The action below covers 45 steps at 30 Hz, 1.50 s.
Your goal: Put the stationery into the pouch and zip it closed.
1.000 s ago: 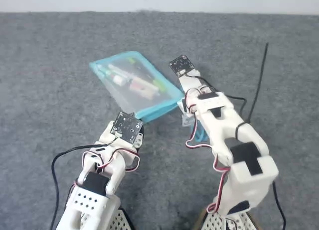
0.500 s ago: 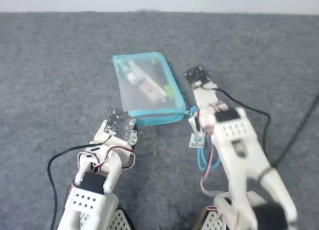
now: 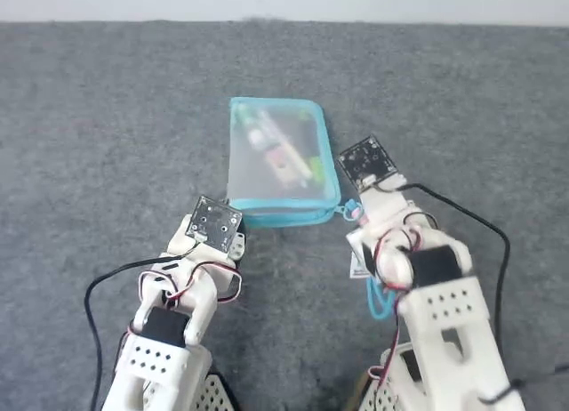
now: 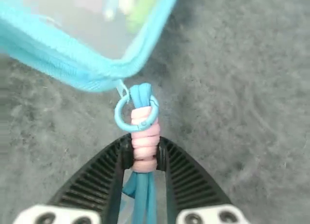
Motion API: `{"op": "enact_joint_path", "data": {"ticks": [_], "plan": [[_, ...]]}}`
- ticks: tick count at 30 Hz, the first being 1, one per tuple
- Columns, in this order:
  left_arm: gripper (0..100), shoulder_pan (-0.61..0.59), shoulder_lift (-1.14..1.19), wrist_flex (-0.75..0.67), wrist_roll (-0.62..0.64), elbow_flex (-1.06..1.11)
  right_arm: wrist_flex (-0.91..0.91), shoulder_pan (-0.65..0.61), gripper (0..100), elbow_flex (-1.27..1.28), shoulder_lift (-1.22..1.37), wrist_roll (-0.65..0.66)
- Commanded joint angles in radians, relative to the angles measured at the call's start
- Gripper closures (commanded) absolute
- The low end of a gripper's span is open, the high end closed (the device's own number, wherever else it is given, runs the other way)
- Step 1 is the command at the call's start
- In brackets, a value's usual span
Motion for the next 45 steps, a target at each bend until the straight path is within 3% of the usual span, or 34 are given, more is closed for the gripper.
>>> {"op": "enact_joint_path", "data": {"ticks": [1, 12, 24, 28, 36, 40, 45], "plan": [[99, -0.009, -0.008, 0.006, 0.025, -0.061, 0.128, -0.087, 99.2, -0.097, -0.113, 0.074], [99, -0.009, -0.006, 0.052, 0.032, -0.088, 0.36, -0.427, 99.2, -0.483, -0.16, 0.147], [99, -0.008, -0.006, 0.051, 0.034, -0.088, 0.369, -0.582, 99.3, -0.508, -0.105, 0.178], [99, -0.008, -0.006, 0.049, 0.061, -0.088, 0.366, -0.7, 99.3, -0.517, -0.094, 0.18], [99, -0.043, -0.006, 0.048, 0.114, -0.099, 0.386, -0.684, 99.3, -0.459, -0.163, 0.172], [99, -0.132, -0.006, 0.046, 0.155, -0.113, 0.375, -0.481, 99.2, -0.353, -0.159, 0.15], [99, -0.227, -0.009, 0.046, 0.192, -0.139, 0.217, -0.202, 99.2, -0.17, -0.074, 0.166]]}}
